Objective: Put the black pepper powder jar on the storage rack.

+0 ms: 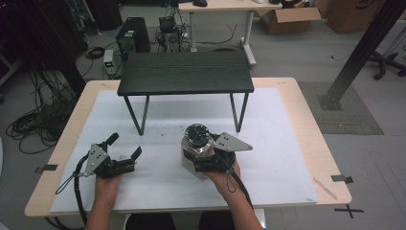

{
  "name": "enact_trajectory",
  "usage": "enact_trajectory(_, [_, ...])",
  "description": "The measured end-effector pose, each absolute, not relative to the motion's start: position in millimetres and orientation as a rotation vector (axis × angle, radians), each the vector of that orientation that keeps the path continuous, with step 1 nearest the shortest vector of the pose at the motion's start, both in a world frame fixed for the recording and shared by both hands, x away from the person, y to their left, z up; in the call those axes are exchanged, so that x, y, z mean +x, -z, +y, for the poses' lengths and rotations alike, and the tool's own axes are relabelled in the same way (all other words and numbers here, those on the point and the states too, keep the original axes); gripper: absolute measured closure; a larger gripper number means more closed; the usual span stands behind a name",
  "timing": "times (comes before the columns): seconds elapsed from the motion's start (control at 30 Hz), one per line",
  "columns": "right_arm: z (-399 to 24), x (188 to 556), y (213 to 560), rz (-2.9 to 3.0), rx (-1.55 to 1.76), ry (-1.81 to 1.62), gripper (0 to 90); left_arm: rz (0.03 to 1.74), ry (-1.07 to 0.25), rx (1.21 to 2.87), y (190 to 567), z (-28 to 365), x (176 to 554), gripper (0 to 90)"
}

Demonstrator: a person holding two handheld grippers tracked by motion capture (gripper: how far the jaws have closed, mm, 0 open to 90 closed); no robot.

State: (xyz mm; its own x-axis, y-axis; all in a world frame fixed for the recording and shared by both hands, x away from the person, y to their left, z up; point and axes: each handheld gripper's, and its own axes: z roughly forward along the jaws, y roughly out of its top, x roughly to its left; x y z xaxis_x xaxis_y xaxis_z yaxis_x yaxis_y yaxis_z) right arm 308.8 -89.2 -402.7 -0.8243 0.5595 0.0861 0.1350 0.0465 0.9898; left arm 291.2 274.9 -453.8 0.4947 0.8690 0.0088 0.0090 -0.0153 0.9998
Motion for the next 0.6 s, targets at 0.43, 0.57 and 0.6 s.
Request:
enact_trajectory(0.43, [-90.2, 304.2, 399.7, 1.987, 0.662, -1.779, 22.1, 0.821, -0.823, 1.429, 453.8, 275.0, 291.2, 0.5])
enact_trajectory(0.57, [-89.6, 303.5, 398.7, 1.992, 0.661, -1.767, 22.5, 0.821, -0.823, 1.428, 453.8, 274.9, 291.2, 0.5])
enact_trajectory(0.6, [-89.6, 303.3, 398.7, 1.991, 0.66, -1.766, 22.6, 0.821, -0.823, 1.428, 453.8, 274.9, 291.1, 0.5])
